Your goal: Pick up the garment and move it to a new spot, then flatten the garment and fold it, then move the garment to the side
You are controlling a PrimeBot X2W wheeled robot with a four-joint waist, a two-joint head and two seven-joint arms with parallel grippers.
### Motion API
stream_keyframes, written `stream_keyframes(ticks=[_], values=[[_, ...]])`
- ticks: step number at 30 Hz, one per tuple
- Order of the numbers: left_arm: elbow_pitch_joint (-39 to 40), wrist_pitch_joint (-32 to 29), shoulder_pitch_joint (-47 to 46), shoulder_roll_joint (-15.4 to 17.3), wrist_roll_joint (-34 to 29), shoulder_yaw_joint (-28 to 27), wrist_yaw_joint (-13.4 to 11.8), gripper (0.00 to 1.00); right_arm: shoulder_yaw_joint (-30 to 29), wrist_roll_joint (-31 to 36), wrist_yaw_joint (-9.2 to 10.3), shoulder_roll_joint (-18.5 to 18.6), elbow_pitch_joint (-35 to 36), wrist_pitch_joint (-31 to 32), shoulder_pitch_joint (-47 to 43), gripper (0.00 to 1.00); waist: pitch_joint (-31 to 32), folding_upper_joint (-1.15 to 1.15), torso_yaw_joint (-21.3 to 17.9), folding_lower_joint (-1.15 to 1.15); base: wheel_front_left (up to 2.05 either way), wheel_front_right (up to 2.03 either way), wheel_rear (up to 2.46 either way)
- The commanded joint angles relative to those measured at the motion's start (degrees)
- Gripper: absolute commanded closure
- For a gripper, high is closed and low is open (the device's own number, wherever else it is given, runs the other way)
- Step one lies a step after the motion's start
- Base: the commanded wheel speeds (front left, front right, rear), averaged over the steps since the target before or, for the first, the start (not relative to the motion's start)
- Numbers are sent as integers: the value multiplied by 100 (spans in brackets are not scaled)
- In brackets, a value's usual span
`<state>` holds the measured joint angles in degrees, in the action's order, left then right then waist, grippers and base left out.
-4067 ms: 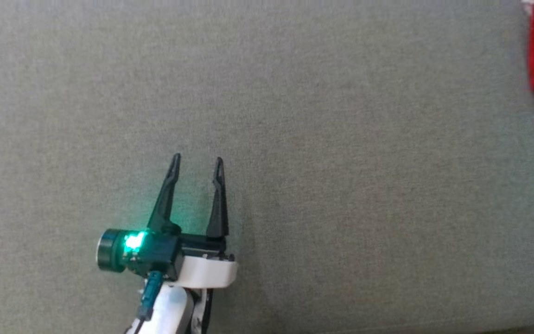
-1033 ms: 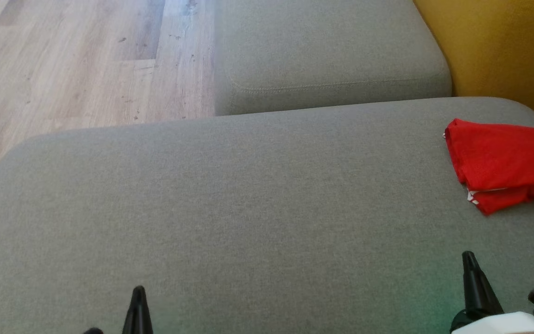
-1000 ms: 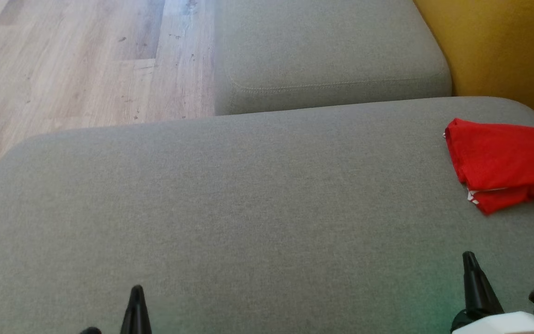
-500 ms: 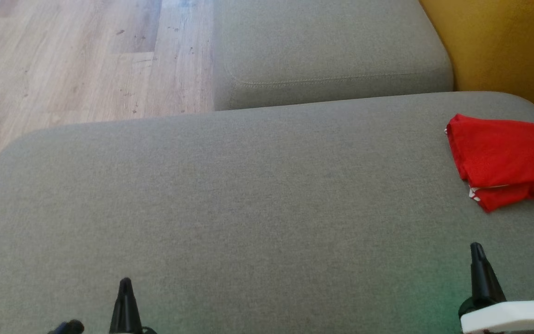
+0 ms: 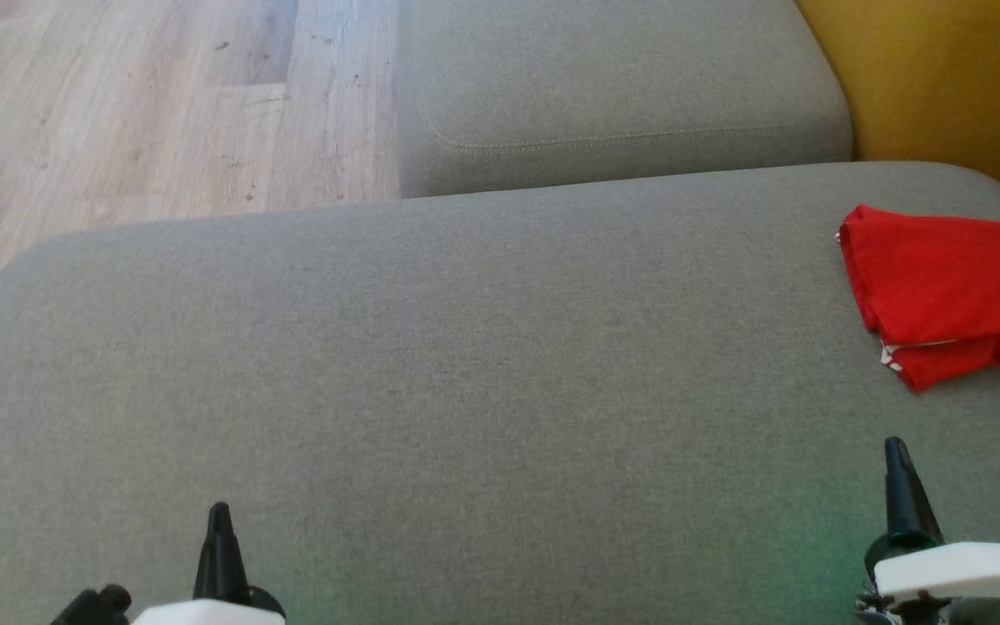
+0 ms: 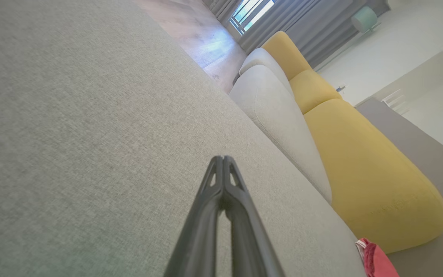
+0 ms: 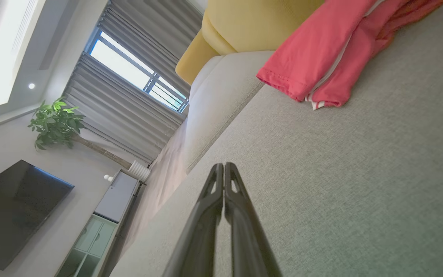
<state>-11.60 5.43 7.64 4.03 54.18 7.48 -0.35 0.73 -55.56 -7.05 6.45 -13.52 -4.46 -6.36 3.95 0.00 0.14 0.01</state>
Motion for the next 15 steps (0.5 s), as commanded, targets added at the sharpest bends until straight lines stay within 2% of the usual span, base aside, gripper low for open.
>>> stream_keyframes(ticks=[1,15], values=[[133,-32,-322,68,165,-161,77,100,-12,-163,-23,45,161,33,346,100,-10,0,0,0,0,0,0],[46,-256,-570,72,1088,-390,246,100,-152,-1023,-28,-29,112,262,560,100,-106,0,-4,0,0,0,0]])
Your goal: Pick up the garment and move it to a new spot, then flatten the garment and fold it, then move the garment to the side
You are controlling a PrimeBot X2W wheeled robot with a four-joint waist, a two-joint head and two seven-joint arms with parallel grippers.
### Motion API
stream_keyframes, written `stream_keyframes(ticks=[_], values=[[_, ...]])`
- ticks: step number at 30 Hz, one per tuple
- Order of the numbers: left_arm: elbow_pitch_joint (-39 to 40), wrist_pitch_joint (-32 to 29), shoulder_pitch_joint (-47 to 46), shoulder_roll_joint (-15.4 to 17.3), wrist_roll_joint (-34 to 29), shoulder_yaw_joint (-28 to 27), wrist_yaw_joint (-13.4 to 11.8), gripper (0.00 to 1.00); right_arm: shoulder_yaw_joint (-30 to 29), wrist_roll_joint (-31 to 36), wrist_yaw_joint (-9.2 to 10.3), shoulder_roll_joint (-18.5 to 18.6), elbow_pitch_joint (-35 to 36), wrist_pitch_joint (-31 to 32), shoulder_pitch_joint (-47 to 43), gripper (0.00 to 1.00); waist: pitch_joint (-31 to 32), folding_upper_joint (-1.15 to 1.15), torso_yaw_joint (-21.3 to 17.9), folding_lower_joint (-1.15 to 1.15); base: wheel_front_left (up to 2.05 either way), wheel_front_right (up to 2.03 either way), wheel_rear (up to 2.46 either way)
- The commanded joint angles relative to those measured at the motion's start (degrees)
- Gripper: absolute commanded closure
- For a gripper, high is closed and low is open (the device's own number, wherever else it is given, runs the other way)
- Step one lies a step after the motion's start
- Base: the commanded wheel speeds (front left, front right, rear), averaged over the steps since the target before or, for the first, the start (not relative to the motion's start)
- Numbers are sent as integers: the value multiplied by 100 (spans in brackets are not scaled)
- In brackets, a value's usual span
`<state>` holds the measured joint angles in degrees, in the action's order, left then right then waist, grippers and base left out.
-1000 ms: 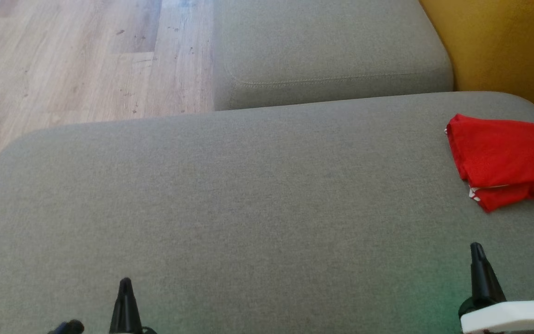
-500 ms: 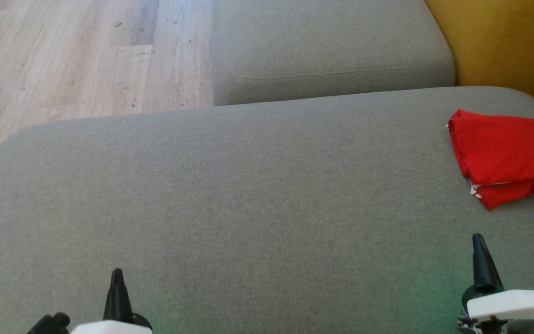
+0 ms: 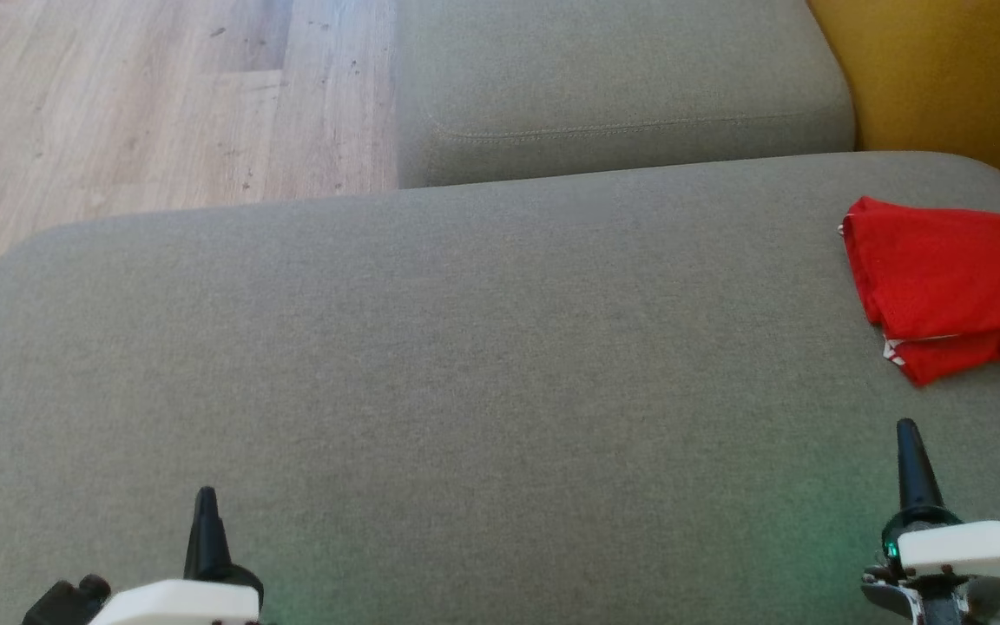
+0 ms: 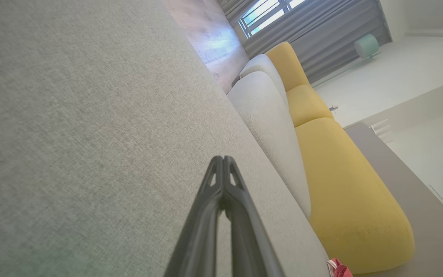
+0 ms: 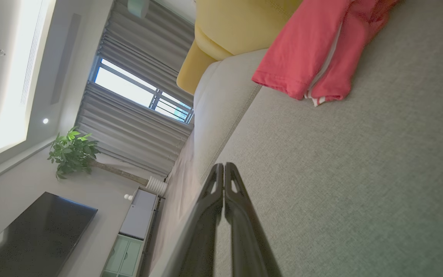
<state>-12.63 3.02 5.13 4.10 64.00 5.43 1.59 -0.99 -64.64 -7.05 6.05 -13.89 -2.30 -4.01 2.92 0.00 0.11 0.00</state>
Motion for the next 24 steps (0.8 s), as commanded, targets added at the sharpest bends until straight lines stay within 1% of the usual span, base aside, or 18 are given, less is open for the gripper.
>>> stream_keyframes(ticks=[1,24], values=[[143,-30,-336,64,171,-202,65,100,10,-176,-29,6,146,63,341,100,-10,0,0,0,0,0,0],[6,-394,-726,59,1605,-579,329,100,-218,-1519,-36,-116,69,429,677,100,-161,0,-5,0,0,0,0]])
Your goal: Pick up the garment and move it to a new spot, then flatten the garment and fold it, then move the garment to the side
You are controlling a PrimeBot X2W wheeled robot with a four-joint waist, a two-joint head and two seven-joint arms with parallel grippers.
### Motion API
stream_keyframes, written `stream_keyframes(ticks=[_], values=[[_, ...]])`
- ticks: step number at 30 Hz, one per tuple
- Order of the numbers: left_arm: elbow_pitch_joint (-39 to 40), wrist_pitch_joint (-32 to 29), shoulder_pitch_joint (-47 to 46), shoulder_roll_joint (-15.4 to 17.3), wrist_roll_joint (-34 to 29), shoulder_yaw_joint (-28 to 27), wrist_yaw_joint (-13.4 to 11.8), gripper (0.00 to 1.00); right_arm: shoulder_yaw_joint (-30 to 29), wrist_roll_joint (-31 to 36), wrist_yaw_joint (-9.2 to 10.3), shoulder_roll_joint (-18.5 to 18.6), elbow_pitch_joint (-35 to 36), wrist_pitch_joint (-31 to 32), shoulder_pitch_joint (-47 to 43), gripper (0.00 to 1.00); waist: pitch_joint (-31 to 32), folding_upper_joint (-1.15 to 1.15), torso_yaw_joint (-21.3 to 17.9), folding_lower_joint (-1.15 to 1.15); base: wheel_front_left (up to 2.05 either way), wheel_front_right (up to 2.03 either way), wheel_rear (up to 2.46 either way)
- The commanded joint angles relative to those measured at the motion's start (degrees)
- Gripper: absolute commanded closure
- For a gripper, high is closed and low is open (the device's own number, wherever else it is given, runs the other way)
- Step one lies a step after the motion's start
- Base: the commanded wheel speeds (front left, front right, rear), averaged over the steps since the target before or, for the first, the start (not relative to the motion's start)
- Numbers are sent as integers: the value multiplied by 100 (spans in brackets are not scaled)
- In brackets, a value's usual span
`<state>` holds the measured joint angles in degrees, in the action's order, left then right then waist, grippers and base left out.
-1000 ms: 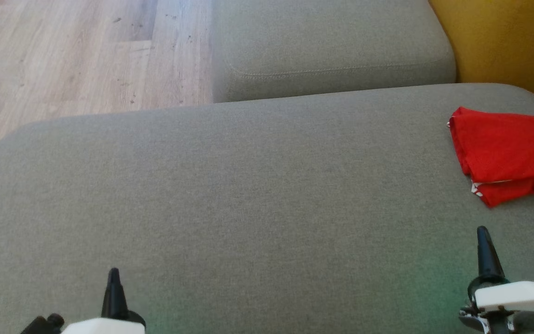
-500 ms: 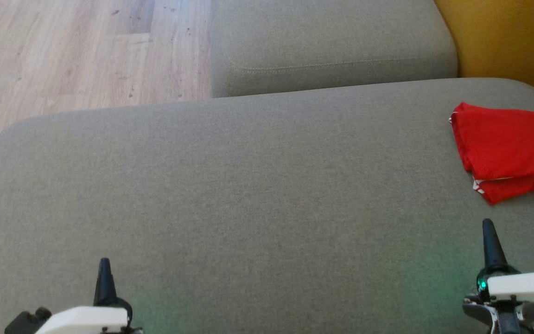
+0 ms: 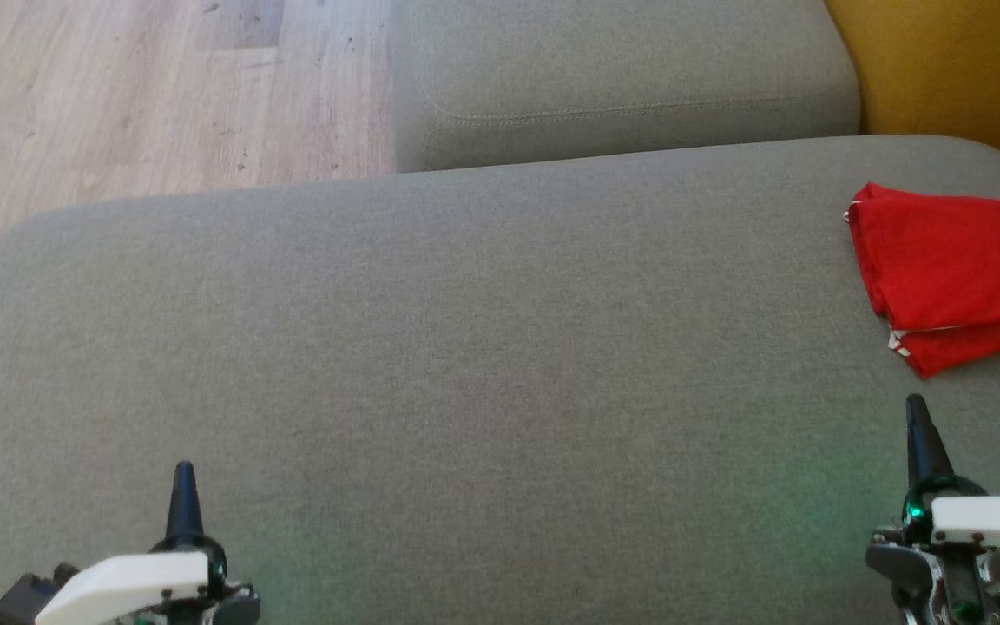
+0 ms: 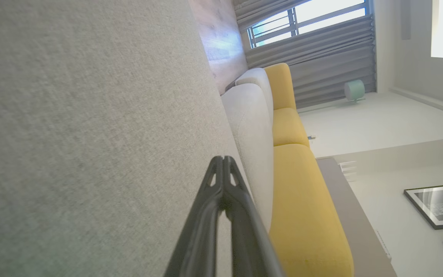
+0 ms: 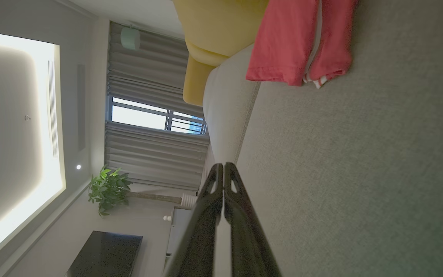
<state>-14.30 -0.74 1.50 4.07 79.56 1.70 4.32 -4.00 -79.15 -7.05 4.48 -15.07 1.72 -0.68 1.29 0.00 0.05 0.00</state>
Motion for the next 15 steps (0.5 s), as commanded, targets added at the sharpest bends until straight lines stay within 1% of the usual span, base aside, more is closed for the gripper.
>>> stream_keyframes(ticks=[1,15], values=[[167,-35,-381,62,114,-223,67,100,73,-128,-37,36,183,44,359,100,-5,0,0,0,0,0,0],[78,-274,-630,53,1022,-470,236,100,-76,-981,-42,-45,134,280,574,100,-101,0,-3,0,0,0,0]])
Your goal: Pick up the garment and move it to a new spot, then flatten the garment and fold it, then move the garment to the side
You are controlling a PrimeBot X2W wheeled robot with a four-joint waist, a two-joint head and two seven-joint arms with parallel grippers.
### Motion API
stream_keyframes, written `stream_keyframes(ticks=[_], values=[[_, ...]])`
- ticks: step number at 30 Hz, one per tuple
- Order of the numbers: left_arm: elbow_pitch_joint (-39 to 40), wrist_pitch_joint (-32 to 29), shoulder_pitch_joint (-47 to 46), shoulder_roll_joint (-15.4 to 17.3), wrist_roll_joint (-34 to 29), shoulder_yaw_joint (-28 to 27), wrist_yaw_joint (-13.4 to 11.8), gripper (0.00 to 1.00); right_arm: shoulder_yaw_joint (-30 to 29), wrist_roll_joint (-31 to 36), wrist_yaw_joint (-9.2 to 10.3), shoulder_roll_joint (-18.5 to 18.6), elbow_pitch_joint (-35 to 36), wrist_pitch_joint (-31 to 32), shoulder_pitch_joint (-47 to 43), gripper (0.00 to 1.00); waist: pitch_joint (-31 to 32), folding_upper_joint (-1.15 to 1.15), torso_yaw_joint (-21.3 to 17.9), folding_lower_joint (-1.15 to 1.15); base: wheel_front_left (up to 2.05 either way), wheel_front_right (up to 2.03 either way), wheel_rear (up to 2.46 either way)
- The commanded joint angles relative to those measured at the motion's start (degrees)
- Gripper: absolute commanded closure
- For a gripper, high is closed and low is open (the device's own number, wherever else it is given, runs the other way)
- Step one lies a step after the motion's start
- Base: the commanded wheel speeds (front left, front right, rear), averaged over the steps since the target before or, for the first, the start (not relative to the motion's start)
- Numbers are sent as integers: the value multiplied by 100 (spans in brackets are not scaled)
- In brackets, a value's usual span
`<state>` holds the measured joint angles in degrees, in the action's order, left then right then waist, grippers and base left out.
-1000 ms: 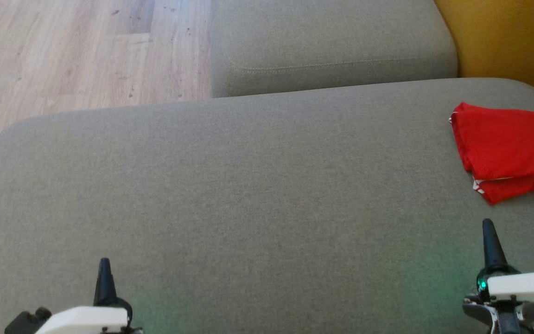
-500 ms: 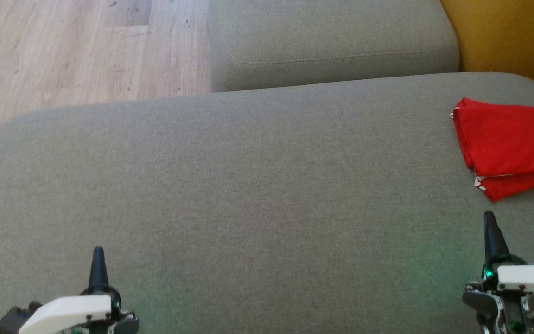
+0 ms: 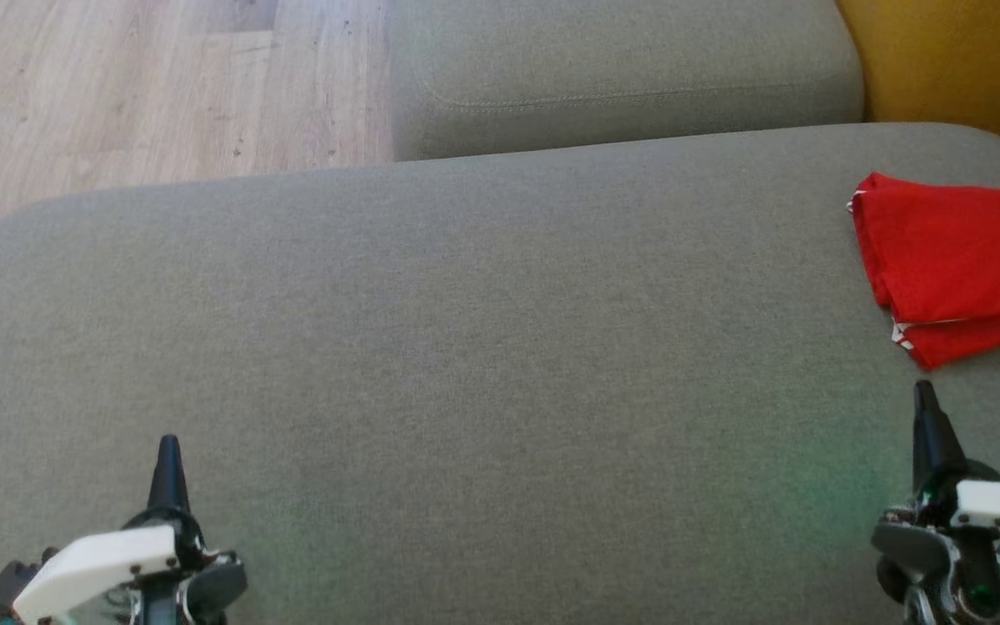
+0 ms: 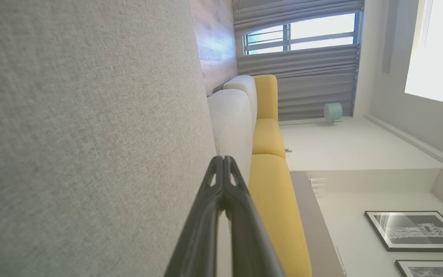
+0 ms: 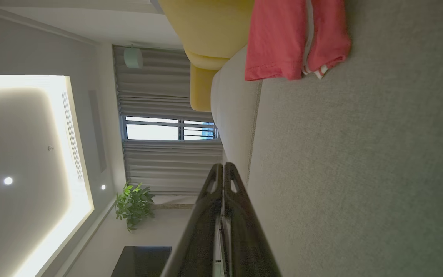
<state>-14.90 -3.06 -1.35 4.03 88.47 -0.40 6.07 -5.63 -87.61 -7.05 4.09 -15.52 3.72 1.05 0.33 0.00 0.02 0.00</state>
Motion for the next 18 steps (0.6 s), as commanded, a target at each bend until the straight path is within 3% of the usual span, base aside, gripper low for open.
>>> stream_keyframes(ticks=[1,7,18], values=[[132,-59,-363,57,195,-278,73,100,76,-195,-42,-12,175,97,416,100,-12,0,-1,0,0,0,0],[96,-158,-464,52,562,-381,142,100,14,-541,-44,-46,155,194,503,100,-51,0,-2,0,0,0,0],[95,-184,-467,28,534,-414,142,100,-4,-526,-44,-58,154,208,505,100,-51,0,-2,0,0,0,0]])
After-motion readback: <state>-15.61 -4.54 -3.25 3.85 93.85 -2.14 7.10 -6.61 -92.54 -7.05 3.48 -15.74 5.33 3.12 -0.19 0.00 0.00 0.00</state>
